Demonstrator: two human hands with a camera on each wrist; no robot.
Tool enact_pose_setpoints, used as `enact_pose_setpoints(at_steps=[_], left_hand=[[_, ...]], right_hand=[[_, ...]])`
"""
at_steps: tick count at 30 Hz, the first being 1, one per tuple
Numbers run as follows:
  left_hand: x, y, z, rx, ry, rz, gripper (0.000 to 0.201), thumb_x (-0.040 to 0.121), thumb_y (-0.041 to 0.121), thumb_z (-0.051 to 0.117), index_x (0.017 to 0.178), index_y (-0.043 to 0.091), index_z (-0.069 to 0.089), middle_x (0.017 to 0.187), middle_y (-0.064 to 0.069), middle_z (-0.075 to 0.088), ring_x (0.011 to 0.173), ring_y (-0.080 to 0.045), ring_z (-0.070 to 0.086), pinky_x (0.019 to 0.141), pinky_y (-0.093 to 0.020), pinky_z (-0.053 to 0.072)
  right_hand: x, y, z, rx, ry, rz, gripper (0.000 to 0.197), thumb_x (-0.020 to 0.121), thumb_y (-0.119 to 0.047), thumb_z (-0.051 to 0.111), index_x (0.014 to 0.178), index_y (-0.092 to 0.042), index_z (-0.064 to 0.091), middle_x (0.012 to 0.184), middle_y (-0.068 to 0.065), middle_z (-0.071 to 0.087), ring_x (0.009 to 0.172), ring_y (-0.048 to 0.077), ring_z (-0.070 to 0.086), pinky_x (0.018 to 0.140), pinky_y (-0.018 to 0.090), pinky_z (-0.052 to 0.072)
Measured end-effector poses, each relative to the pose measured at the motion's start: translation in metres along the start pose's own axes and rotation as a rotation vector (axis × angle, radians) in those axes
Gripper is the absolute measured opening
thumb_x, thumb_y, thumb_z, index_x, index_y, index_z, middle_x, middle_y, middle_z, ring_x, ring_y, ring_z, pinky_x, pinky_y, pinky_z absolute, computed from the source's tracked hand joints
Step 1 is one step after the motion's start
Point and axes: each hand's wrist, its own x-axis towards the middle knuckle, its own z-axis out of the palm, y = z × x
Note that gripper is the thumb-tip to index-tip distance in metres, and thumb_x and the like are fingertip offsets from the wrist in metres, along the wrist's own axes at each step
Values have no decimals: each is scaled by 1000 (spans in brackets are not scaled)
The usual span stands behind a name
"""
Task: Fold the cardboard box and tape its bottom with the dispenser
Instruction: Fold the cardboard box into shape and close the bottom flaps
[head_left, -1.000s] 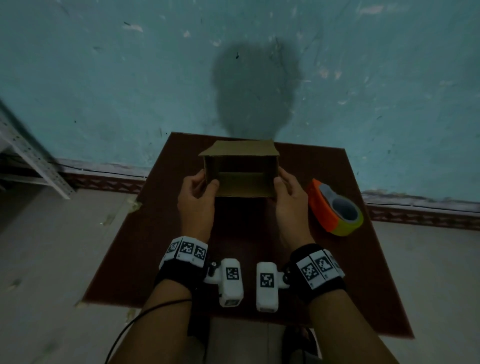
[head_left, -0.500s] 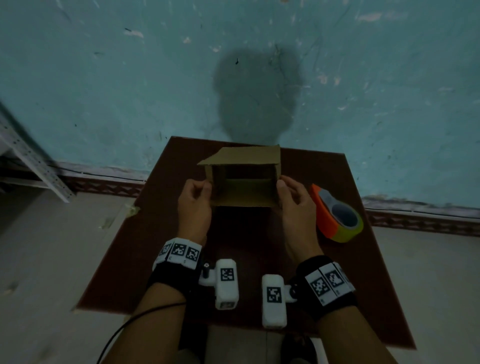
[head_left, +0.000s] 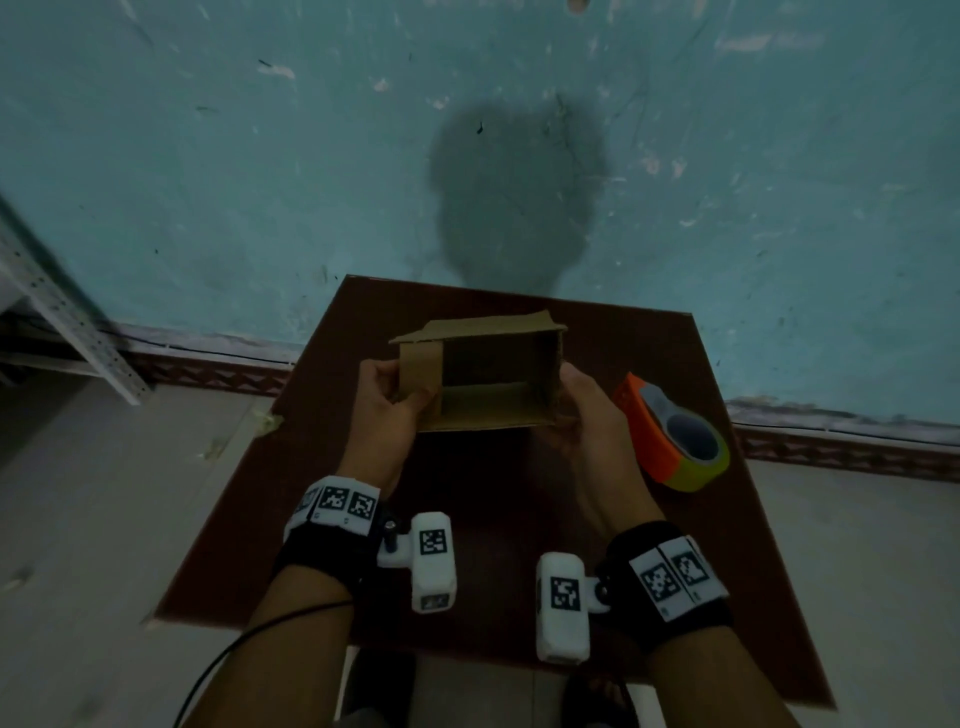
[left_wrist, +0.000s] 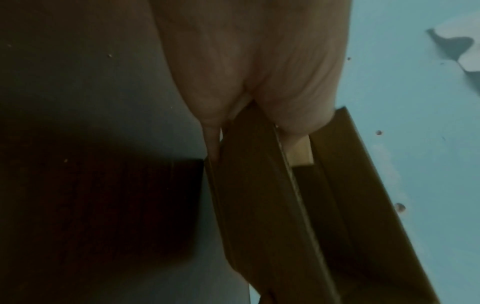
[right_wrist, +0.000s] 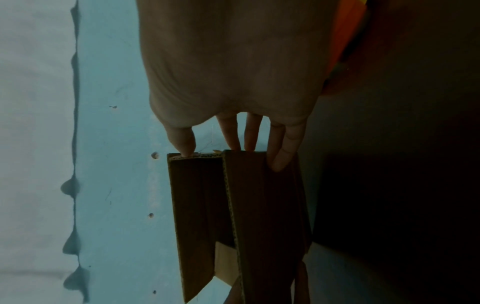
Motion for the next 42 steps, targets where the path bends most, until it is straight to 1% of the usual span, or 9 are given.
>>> enact_pose_setpoints(at_steps=[7, 16, 21, 24, 29, 33, 36, 40, 42], left_hand=[[-5, 0, 0, 19, 97, 77, 38, 95, 2, 72, 118, 28, 56, 109, 15, 70, 103, 0, 66, 83, -23, 52], [-7, 6, 1, 3, 38, 87, 45, 95, 3, 74, 113, 41, 58, 112, 10, 75, 109, -9, 72, 89, -32, 59], [-9, 10, 3, 26, -15, 78, 49, 95, 9, 75, 136, 32, 61, 130, 3, 73, 118, -13, 69, 95, -36, 58], [-10, 13, 0, 35, -12, 119, 43, 94, 10, 77, 125, 38, 65, 126, 4, 73, 117, -15, 69, 97, -41, 59], [-14, 14, 5, 122, -34, 138, 39, 88, 11, 80, 105, 43, 65, 111, 7, 74, 107, -15, 71, 93, -45, 61], [-17, 19, 14, 43, -69, 131, 35, 94, 15, 77, 120, 32, 61, 121, 5, 70, 114, -11, 66, 88, -32, 55], [-19, 21, 18, -17, -73, 95, 44, 90, 33, 77, 130, 37, 58, 135, 5, 65, 123, -12, 61, 97, -36, 51], [-20, 21, 19, -51, -13, 82, 36, 94, 29, 75, 127, 34, 61, 130, 7, 67, 122, -12, 62, 97, -36, 51], [-20, 21, 18, -57, -12, 88, 33, 96, 28, 74, 125, 36, 62, 130, 9, 67, 121, -10, 61, 94, -33, 50]], right_hand=[[-18, -15, 10, -121, -16, -135, 74, 77, -71, 76, 144, -42, 62, 149, 4, 57, 129, 19, 66, 99, 40, 64], [-22, -18, 11, -159, -1, -141, 101, 66, -80, 82, 155, -47, 46, 158, -1, 47, 135, 22, 59, 101, 47, 61], [-22, -8, 9, -345, 24, -172, 95, 83, -62, 83, 163, -48, 33, 155, -5, 38, 137, 18, 49, 110, 45, 50], [-18, -4, 10, -375, 61, -179, 89, 84, -61, 83, 160, -49, 38, 157, -6, 45, 139, 16, 49, 109, 43, 50], [-14, -6, 2, -304, 174, -166, 61, 91, -31, 85, 145, -37, 57, 141, -3, 65, 118, 9, 64, 80, 24, 51], [-14, -7, -2, -385, 200, -228, 51, 96, -33, 80, 145, -34, 64, 136, -7, 71, 122, 11, 66, 86, 23, 52], [-18, -9, 2, -415, 207, -264, 50, 104, -36, 71, 153, -31, 62, 143, -9, 69, 120, 1, 65, 92, 20, 58], [-22, -11, 5, -359, 189, -304, 45, 112, -25, 58, 156, -21, 58, 142, -11, 62, 97, -18, 62, 70, 0, 52], [-23, -11, 6, -386, 200, -329, 43, 112, -26, 57, 155, -22, 59, 144, -14, 63, 102, -23, 61, 81, 4, 54]])
